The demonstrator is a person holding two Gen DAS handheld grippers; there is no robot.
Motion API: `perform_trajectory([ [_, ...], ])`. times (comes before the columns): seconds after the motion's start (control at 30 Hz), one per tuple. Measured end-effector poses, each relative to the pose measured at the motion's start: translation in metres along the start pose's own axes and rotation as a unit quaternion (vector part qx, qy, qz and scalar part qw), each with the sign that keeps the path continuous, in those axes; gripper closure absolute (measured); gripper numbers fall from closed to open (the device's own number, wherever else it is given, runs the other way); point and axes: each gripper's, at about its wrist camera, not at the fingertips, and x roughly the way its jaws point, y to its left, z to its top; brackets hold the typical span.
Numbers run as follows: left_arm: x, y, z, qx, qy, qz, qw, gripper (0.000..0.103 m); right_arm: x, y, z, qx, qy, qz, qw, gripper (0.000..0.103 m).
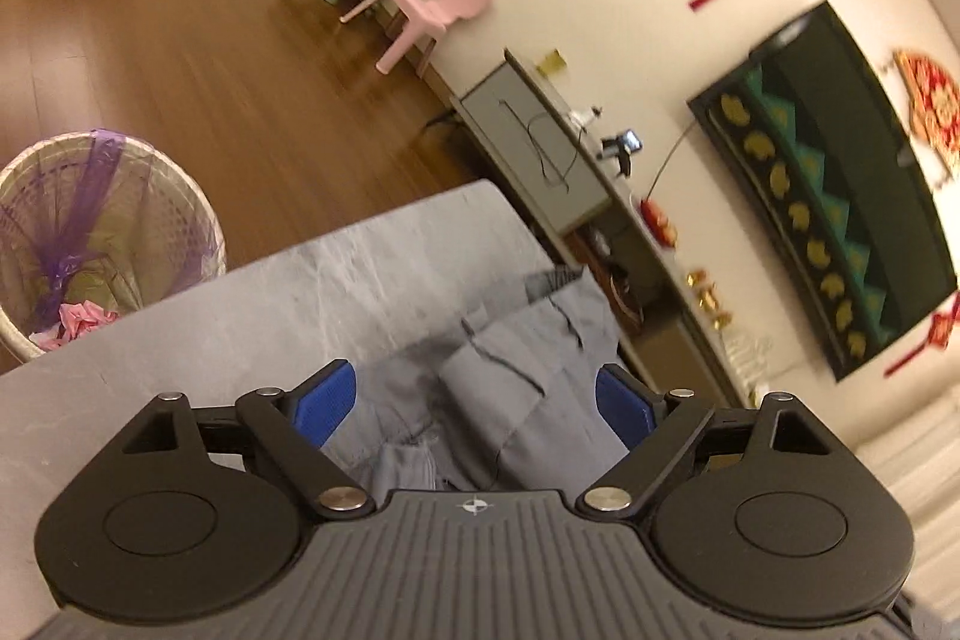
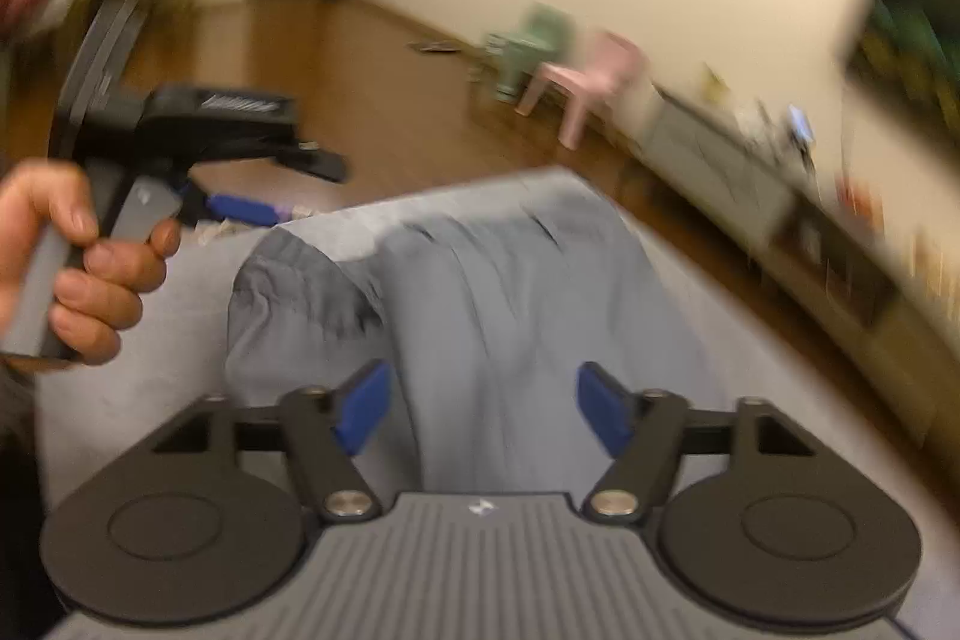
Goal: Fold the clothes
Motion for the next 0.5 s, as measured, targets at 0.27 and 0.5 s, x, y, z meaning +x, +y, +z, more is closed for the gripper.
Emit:
perform_trajectory([
  [0.27,-0.014,0.028,0.015,-0.032,-0.014,-0.046,0.9983,0.016,0.144,0.028,0.062,-0.127,0.137,-0.016,0.982,0.102],
  [0.5,-0.02,0.002,0.018,0.006,-0.006,-0.18,0.9837,0.015,0.037,-0.123,0.079,0.305,-0.046,0.212,0.927,0.102],
])
